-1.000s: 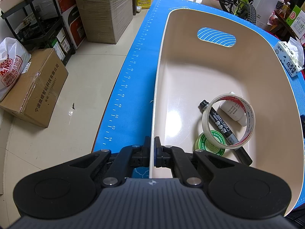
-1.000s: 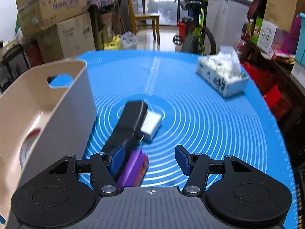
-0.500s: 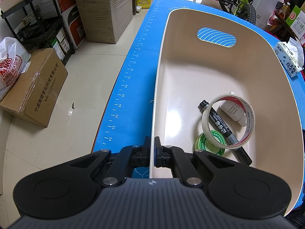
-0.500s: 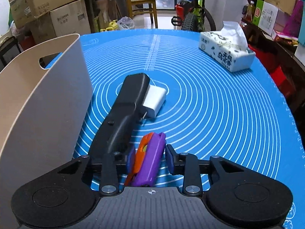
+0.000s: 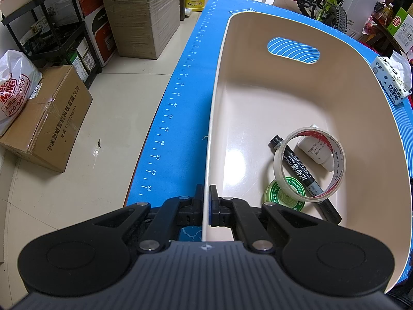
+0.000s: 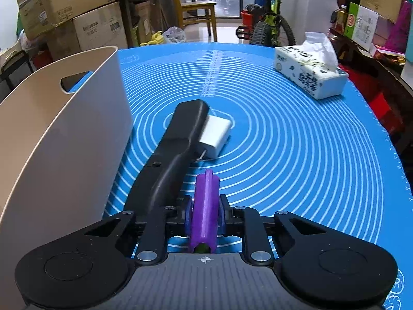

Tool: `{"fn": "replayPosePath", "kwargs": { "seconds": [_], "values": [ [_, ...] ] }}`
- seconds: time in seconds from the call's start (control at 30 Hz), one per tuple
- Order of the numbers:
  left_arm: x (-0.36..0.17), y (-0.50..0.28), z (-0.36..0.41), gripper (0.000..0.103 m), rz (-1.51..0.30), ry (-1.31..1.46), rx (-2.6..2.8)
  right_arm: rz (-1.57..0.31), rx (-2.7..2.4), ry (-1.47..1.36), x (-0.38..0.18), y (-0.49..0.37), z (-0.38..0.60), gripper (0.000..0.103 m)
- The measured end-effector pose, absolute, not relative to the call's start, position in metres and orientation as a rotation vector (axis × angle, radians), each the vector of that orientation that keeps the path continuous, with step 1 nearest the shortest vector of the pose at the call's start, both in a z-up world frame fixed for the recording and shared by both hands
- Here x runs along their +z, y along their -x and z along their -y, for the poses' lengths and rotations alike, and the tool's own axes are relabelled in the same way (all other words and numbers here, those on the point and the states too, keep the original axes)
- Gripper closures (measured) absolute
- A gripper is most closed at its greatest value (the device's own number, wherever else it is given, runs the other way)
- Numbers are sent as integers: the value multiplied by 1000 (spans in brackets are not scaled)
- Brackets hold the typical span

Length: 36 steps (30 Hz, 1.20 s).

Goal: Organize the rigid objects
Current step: 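Carry the purple toy knife into the bin and drop it inside the tape roll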

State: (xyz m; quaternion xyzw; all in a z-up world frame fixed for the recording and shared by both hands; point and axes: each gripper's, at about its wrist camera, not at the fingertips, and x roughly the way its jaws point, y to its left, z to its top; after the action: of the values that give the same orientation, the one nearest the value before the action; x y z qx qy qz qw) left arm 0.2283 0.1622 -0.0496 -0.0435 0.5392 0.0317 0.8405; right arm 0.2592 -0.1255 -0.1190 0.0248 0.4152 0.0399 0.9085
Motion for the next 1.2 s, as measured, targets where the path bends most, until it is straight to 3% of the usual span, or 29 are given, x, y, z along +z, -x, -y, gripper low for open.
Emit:
{"fn": "replayPosePath", "kwargs": {
  "seconds": [0.8,1.2],
  "values": [
    [-50,-228,-163,99,-1139,90,67,-578,230,-118,-8,-250,85,74],
    [-50,-228,-164,99,-1139,91,66,-630,330,10,-16,-266,9,74]
  ]
}}
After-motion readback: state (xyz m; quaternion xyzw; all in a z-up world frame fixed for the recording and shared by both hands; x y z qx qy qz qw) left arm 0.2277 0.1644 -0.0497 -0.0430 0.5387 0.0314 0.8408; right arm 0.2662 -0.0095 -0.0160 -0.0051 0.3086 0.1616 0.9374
